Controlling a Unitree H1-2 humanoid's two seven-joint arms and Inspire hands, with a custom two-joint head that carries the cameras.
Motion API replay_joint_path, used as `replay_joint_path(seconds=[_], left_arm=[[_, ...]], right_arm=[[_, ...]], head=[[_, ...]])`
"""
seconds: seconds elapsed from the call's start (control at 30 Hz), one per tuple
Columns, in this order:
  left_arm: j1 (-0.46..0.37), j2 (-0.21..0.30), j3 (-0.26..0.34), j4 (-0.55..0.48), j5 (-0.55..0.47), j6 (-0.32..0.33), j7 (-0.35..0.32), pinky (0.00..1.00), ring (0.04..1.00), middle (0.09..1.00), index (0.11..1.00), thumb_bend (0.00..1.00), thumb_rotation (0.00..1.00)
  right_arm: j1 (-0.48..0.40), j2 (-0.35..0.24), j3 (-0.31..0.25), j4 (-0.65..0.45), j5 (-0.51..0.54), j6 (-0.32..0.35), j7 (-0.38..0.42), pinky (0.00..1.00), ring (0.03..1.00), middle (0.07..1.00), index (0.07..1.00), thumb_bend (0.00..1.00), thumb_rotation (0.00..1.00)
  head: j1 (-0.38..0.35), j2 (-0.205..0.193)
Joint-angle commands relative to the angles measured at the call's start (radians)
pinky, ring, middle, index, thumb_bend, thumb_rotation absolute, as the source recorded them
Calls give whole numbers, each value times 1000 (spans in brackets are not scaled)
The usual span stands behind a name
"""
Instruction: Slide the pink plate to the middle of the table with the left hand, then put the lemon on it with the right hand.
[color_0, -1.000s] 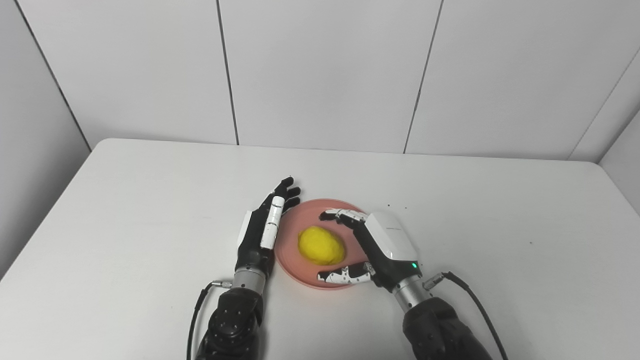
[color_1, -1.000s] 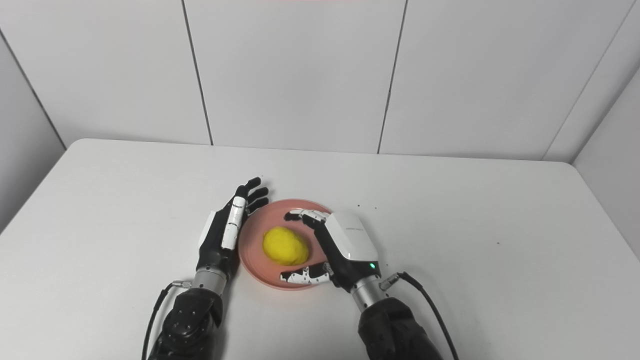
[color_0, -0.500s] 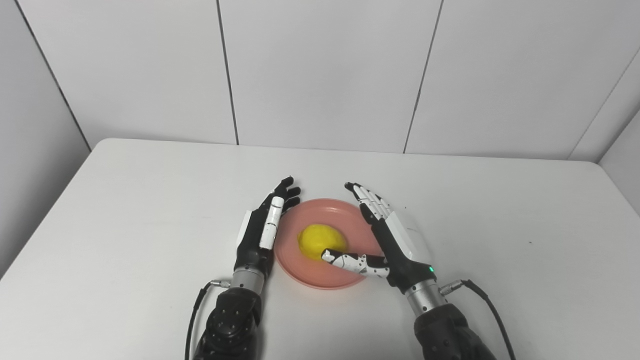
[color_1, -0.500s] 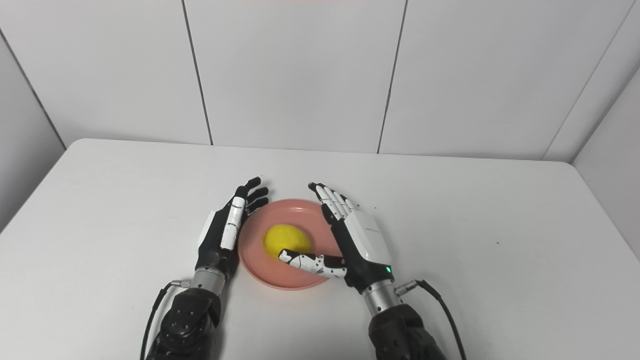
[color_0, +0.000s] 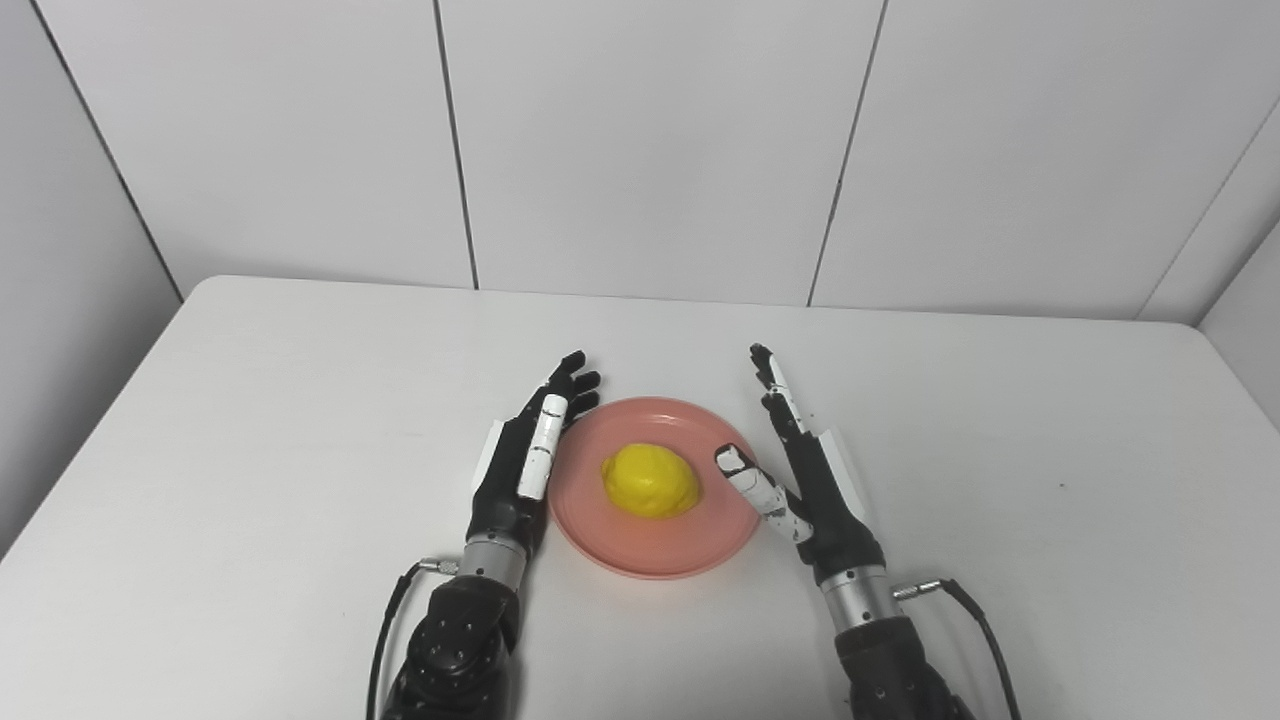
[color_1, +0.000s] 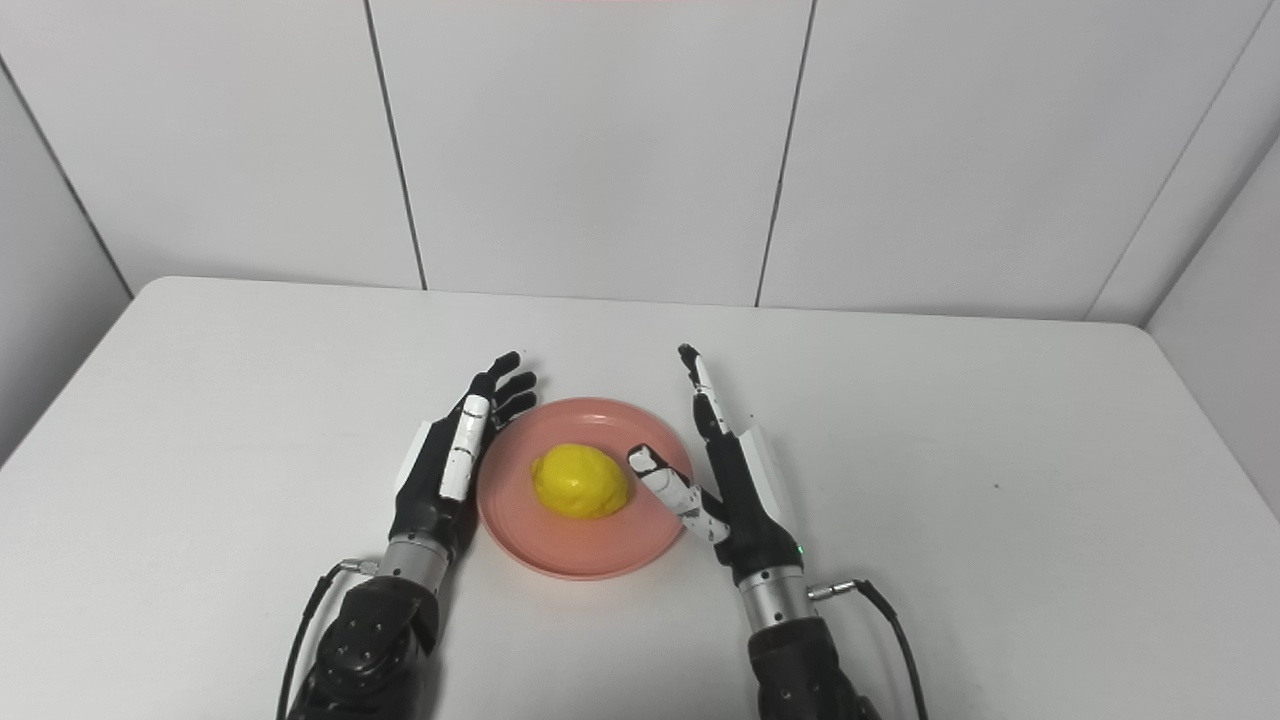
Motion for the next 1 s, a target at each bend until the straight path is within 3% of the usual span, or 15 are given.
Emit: replay_joint_path(seconds=[0.0, 0.47, 0.97], left_arm=[[-28, 12, 2, 4, -6, -18, -6, 868, 883, 886, 890, 588, 1000], [-27, 17, 5, -2, -5, -11, -15, 938, 926, 944, 950, 587, 1000], [-28, 8, 7, 10, 32, -41, 31, 998, 986, 997, 1000, 561, 1000]], right_arm=[[-24, 21, -23, -3, 25, -49, -29, 951, 977, 986, 986, 656, 1000], [-13, 85, -93, 12, 141, -6, -20, 946, 977, 982, 986, 683, 1000], [-14, 98, -106, 27, 220, 24, 17, 966, 971, 969, 991, 704, 1000]], head=[[-1, -2], [-7, 0], [-28, 2]])
